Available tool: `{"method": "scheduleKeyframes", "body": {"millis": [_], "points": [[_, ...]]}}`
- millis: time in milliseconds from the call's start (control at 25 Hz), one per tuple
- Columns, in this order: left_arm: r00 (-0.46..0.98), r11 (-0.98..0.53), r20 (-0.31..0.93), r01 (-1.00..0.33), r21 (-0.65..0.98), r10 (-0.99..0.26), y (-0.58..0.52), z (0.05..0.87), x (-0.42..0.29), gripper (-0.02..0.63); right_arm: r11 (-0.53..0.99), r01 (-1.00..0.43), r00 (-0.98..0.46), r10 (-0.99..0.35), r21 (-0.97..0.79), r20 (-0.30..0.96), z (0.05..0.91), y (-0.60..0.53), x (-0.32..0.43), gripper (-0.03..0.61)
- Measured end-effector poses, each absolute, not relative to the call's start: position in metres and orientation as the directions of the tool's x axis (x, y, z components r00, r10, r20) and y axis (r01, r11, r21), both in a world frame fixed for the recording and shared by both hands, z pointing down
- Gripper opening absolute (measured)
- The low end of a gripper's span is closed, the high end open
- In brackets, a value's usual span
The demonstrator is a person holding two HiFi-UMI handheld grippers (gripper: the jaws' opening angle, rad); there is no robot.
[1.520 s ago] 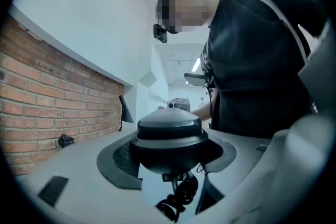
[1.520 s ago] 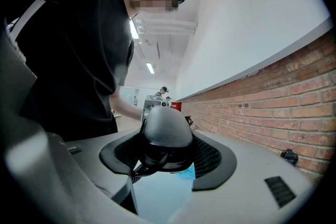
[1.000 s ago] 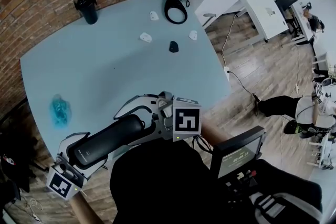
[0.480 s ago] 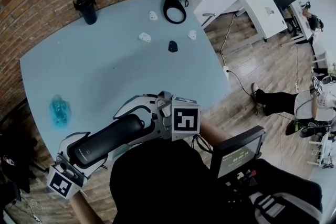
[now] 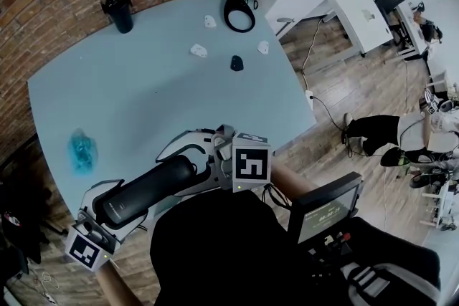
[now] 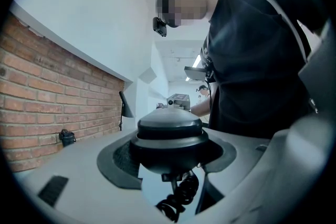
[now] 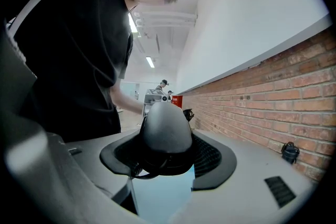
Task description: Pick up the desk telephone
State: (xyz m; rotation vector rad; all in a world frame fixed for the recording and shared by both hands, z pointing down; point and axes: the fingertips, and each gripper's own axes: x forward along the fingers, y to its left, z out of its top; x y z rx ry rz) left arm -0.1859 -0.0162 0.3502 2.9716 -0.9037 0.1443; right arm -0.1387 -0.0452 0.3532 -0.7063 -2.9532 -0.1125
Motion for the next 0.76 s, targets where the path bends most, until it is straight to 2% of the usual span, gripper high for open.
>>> {"method": "scheduleKeyframes", "body": {"millis": [760], "points": [[0.829,-0.833,0.117,-0.553,0.032,-0.546,-0.016,0.363,-0.187,0.311,0.885,0.465,-0.876,0.452,0.042,0.166,0.365,-0.044,-0.141,0.267]]}}
